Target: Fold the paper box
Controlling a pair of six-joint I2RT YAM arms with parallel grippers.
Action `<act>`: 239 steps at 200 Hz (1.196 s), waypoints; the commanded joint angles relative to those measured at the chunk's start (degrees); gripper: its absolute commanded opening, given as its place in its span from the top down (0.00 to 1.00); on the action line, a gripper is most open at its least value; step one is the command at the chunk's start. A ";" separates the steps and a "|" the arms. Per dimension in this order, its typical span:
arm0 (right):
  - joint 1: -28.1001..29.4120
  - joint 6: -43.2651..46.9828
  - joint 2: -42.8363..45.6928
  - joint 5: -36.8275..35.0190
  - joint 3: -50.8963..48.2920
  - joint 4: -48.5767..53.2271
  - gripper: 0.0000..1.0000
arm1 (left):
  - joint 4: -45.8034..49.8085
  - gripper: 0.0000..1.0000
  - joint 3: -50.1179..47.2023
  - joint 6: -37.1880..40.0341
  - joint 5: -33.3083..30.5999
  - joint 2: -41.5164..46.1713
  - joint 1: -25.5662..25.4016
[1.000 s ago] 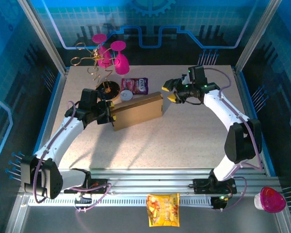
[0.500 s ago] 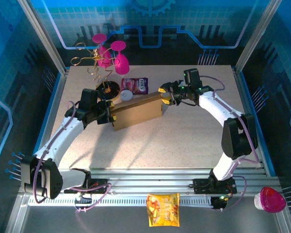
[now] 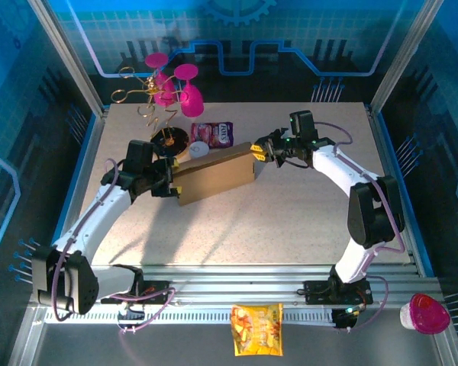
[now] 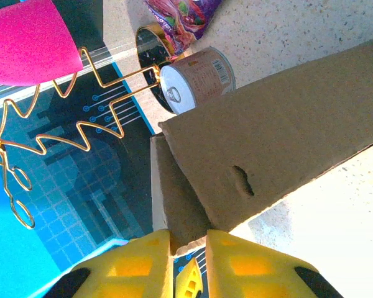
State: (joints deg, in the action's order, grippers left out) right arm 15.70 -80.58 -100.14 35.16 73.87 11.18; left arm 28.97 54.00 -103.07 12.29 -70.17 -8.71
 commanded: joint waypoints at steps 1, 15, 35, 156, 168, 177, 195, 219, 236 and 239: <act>-0.54 1.10 -0.95 -1.05 -1.20 5.62 0.82 | 5.16 0.31 1.72 4.13 -0.30 3.42 0.66; -0.55 1.72 -0.93 -1.29 -0.62 6.63 0.84 | 6.75 0.30 2.33 5.85 -0.26 5.06 1.09; -0.65 2.44 -0.94 -1.41 -0.05 7.71 0.87 | 7.11 0.32 1.70 7.64 0.61 7.24 1.24; -1.02 2.76 -1.29 -1.08 0.84 7.80 0.88 | -0.74 0.66 -7.60 9.80 3.30 5.01 1.50; -1.16 2.93 -1.18 -1.06 0.75 7.85 0.88 | -0.99 0.72 -9.20 9.16 3.22 5.30 1.55; -1.27 3.11 -1.20 -0.98 0.67 7.97 0.87 | -1.20 0.75 -9.97 8.95 3.33 5.31 1.50; -1.57 3.71 -1.34 -0.58 0.65 8.31 0.85 | -0.81 0.76 -10.69 8.95 3.19 5.52 1.55; -2.26 6.60 -1.55 -0.13 1.85 11.21 0.77 | -0.31 0.77 -10.68 8.96 2.50 6.11 1.51; -2.93 11.45 -0.44 -1.40 4.56 16.72 0.67 | -0.32 0.77 -10.32 8.94 2.54 6.05 1.51; -3.03 12.29 -0.12 -1.81 5.13 17.68 0.65 | -0.28 0.77 -10.27 8.94 2.58 5.97 1.57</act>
State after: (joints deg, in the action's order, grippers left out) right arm 14.63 -74.83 -100.16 36.27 76.03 17.80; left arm 22.28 45.78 -94.13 15.94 -63.46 -7.49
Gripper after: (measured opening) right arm 0.294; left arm 0.228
